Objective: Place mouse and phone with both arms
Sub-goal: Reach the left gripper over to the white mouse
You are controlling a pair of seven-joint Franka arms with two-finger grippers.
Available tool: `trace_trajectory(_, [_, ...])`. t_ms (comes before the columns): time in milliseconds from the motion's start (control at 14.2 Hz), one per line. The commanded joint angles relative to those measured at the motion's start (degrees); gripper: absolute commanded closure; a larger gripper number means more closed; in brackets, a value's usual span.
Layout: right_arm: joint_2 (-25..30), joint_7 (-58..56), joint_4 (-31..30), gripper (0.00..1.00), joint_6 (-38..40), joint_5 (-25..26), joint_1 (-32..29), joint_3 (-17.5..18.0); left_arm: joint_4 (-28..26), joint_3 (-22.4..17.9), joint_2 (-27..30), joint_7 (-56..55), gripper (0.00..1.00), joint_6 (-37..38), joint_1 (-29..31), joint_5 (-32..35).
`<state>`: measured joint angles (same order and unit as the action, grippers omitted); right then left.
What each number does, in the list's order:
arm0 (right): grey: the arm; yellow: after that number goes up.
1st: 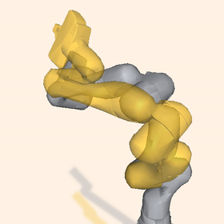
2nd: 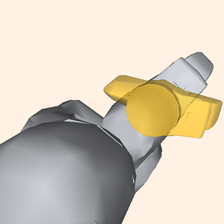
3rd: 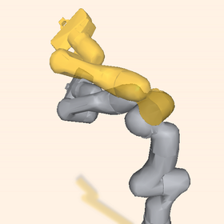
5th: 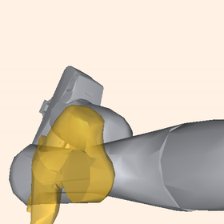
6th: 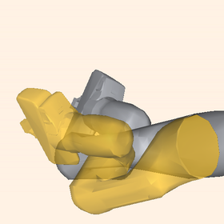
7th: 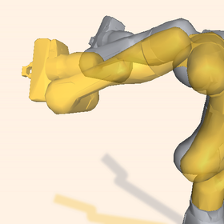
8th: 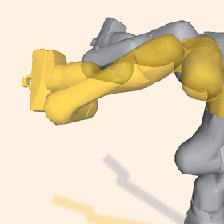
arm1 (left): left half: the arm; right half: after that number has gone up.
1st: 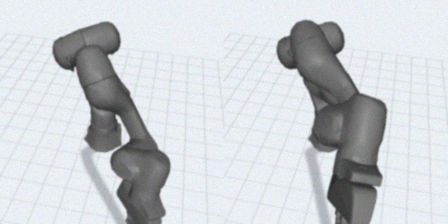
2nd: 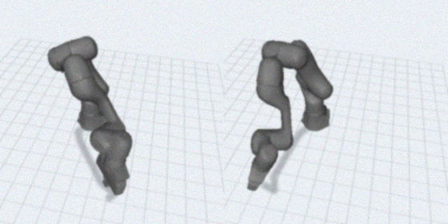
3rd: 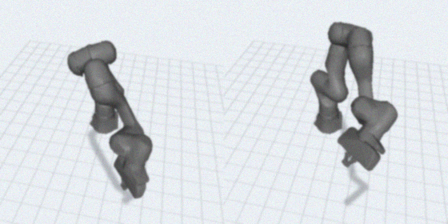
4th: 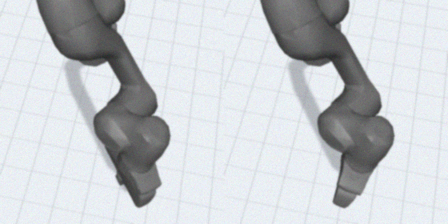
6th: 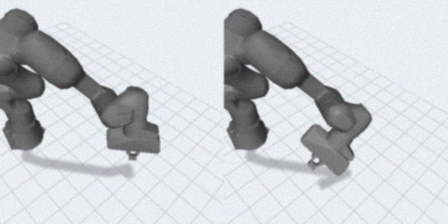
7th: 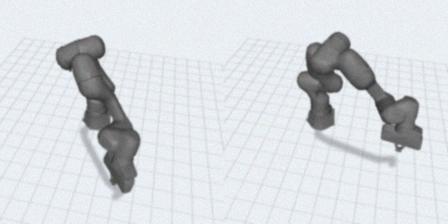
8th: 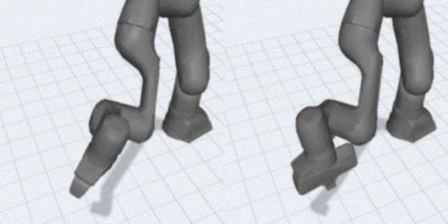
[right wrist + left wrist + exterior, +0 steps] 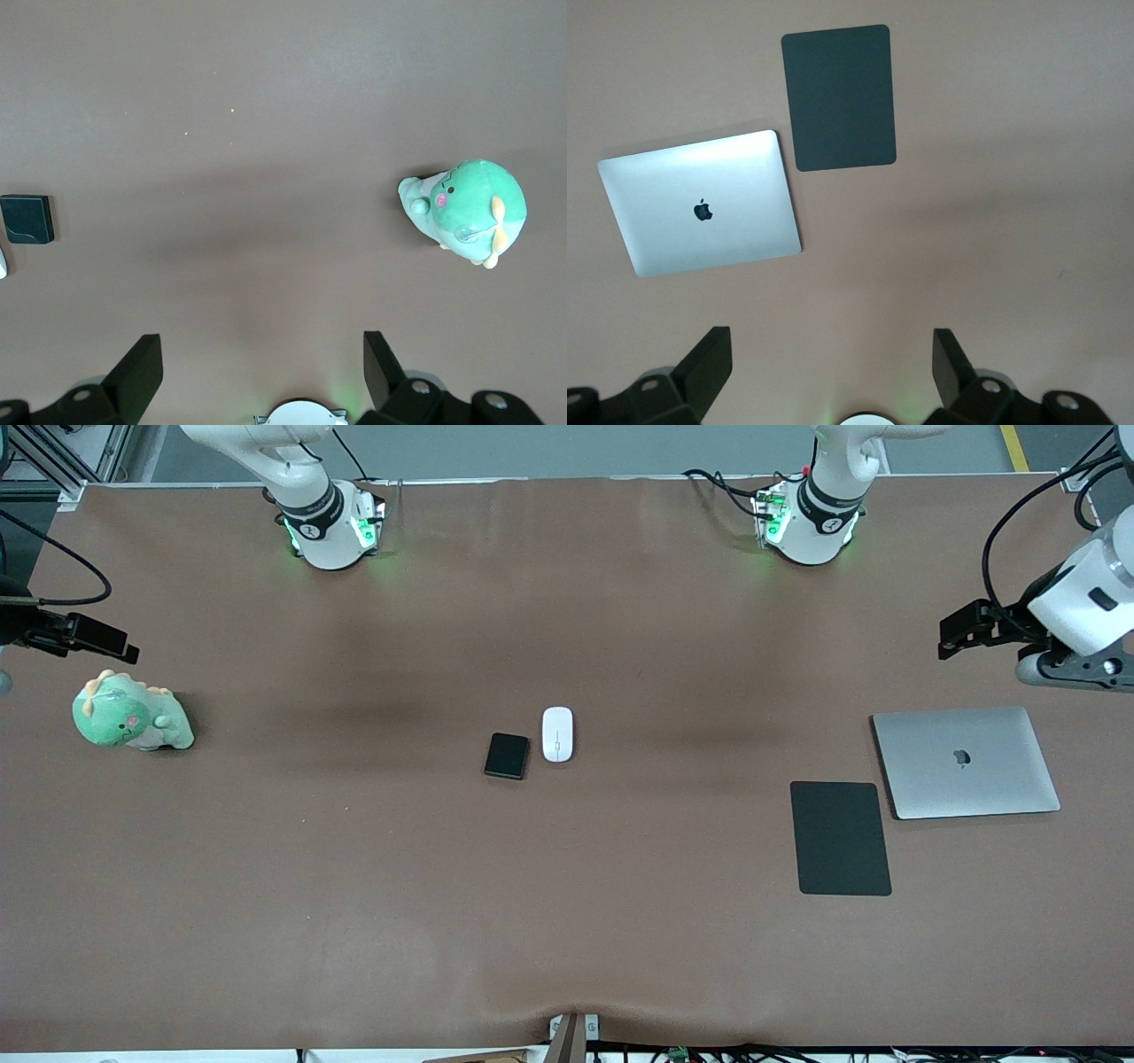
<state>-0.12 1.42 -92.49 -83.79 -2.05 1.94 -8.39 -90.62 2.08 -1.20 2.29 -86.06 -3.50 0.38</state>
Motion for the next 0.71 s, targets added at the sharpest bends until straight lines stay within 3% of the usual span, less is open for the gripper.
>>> trace_trajectory(0, [-0.7, -0.6, 1.3, 0.00, 1.1, -1.3, 0.4, -0.8, 2.1, 2.2, -2.1, -0.3, 0.00, 0.9, -0.2, -0.6])
trace_trajectory(141, [-0.7, -0.6, 1.2, 0.00, 1.1, -1.2, 0.5, -0.8, 3.3, 3.8, -4.4, -0.4, 0.00, 0.8, -0.4, -0.6])
trace_trajectory(282, [-0.8, -0.5, 1.2, 0.00, 1.1, -1.3, 0.4, -0.8, 7.9, 5.3, -8.8, -4.3, 0.00, 0.9, -2.3, -0.3])
trace_trajectory(635, [-1.2, -0.5, 1.3, 0.00, 1.1, -1.4, 0.4, -0.8, 11.2, 5.5, -17.1, -20.5, 0.00, -3.4, -16.7, -0.7])
